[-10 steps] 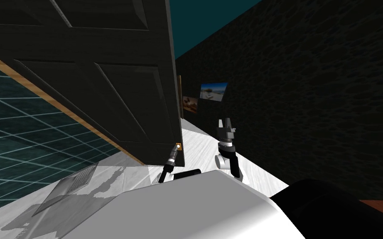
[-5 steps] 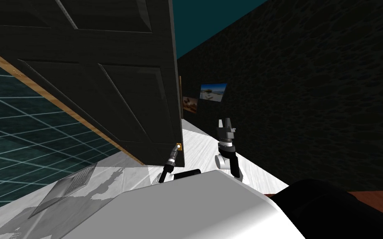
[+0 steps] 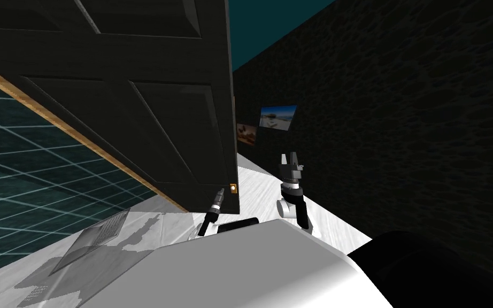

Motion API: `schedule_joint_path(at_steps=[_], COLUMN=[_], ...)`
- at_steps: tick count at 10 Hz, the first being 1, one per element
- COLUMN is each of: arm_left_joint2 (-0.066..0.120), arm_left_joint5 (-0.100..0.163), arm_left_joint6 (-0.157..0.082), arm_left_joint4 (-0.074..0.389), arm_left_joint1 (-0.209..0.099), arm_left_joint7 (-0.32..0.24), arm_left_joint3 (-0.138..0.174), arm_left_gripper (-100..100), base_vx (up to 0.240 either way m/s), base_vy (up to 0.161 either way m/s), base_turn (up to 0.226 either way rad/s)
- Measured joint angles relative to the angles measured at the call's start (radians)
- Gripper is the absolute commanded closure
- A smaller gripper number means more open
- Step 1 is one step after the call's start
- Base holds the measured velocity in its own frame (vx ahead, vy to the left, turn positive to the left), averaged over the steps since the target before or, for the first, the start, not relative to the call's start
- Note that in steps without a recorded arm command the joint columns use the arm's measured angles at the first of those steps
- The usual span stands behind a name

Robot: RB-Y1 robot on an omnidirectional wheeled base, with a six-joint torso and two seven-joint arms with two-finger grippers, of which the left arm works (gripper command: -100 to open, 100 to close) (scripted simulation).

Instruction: Push the door open

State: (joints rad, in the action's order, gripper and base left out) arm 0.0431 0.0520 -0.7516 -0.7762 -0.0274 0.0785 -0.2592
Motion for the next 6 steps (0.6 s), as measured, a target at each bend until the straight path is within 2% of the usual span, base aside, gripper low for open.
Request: schedule_joint_path(at_steps=[3,6], arm_left_joint2=[0.038,0.052], arm_left_joint5=[0.011,0.020], arm_left_joint6=[-0.019,-0.030], arm_left_joint4=[0.061,0.102], arm_left_joint1=[-0.047,-0.083], arm_left_joint7=[-0.006,-0.009], arm_left_joint3=[0.009,0.017], arm_left_gripper=[-100,-100], base_vx=[-0.049,-0.036], base_vy=[0.191,0.090], base_turn=[0.016,0.013])
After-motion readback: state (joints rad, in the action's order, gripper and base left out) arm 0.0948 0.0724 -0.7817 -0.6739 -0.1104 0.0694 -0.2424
